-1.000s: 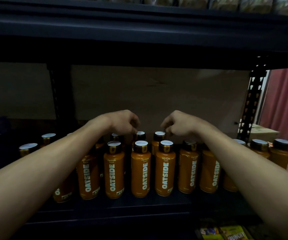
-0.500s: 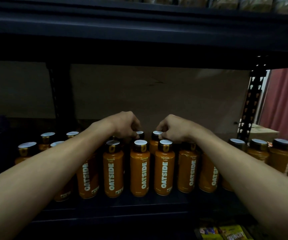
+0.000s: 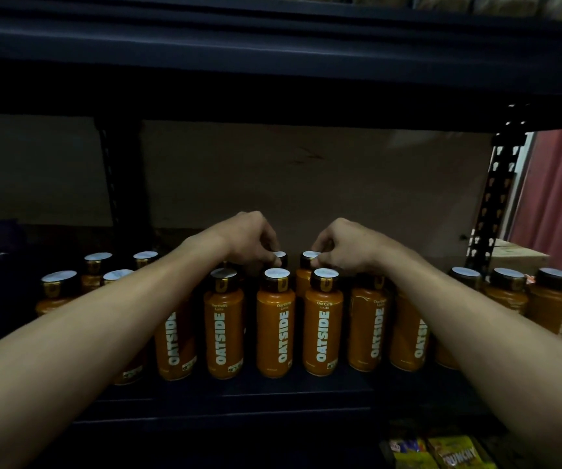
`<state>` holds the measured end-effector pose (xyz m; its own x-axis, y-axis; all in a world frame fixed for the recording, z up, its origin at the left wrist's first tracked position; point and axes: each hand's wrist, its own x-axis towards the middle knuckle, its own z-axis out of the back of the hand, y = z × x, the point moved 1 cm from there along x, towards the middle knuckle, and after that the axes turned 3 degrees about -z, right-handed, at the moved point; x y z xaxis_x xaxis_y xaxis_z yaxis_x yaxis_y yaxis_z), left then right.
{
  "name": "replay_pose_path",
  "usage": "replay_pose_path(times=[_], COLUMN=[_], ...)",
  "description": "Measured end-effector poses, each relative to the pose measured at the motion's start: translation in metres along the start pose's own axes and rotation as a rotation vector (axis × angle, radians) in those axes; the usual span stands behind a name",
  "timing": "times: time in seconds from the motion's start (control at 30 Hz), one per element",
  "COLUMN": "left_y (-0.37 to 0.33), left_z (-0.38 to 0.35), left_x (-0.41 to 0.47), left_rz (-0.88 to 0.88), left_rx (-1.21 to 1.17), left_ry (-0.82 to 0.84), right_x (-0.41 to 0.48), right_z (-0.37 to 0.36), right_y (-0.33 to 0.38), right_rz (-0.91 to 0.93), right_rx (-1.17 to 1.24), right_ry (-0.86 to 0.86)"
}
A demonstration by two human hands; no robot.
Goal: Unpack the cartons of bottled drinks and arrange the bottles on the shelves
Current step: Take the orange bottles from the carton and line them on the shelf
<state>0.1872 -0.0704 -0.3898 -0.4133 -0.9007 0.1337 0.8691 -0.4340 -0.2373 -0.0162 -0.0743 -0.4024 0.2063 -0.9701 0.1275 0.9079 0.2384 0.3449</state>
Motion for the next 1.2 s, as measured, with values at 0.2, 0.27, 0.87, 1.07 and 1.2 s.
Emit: replay_pose_path(times=[0.2,0.27,0.87,1.07,1.2], left_y=[0.000,0.005,0.042,0.046,0.047], left_z=[0.009,0.015,0.026,0.021,0.020], left_x=[-0.004,-0.006,-0.021,-0.017,-0.017], left_rz=[0.042,0.087,0.171,0.144,0.145], left_rx=[-0.021,-0.049,0.048,0.072,0.080], left_ry=[0.047,0.014,0.182,0.133,0.130], right_x=[0.001,0.002,0.014,0.016,0.015], right_z=[0.005,0.007,-0.019,-0.019,-0.021], right_y=[-0.003,-0.002,0.052,0.051,0.051], right_rz=[-0.002,-0.009,0.152,0.152,0.160], right_rx=[0.033,0.054,0.004,0.030,0.049], right_ry=[0.014,-0.026,0.023,0.029,0.014])
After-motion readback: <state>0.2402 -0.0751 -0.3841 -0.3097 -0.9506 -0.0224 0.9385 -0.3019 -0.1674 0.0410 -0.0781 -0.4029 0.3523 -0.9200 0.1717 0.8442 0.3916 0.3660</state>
